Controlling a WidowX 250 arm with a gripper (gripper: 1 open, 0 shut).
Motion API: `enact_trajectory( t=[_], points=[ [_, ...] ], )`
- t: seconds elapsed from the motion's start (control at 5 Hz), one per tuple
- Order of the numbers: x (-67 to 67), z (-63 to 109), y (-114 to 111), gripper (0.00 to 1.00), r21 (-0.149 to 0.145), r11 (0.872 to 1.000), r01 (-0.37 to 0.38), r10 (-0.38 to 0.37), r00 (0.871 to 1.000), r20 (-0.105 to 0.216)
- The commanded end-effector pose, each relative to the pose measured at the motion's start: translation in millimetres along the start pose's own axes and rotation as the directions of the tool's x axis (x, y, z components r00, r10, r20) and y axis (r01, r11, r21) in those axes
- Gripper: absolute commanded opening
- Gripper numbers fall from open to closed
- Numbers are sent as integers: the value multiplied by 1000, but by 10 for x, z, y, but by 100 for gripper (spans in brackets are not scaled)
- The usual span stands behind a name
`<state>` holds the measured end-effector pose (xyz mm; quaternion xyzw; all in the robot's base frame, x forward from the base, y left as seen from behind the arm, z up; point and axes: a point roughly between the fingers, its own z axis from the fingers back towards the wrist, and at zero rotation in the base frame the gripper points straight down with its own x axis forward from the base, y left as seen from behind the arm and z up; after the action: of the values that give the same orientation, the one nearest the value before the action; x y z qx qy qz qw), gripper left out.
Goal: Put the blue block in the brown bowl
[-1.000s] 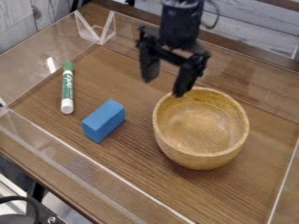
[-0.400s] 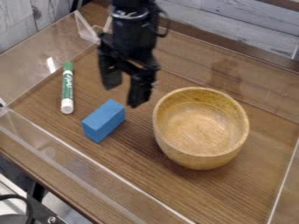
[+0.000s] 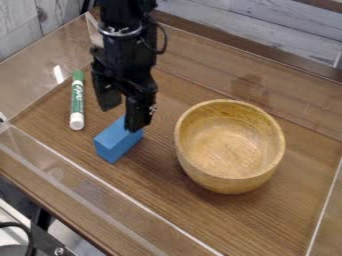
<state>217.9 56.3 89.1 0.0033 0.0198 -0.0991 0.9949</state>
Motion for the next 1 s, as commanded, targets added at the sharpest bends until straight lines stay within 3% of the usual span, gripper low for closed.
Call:
enact_trajectory(
  t=[0.0,0.8],
  points=[
    [21,29,54,100,15,1000,-6,5,999,49],
    [12,-297,152,100,-8,1000,-13,13,998,65]
  ],
)
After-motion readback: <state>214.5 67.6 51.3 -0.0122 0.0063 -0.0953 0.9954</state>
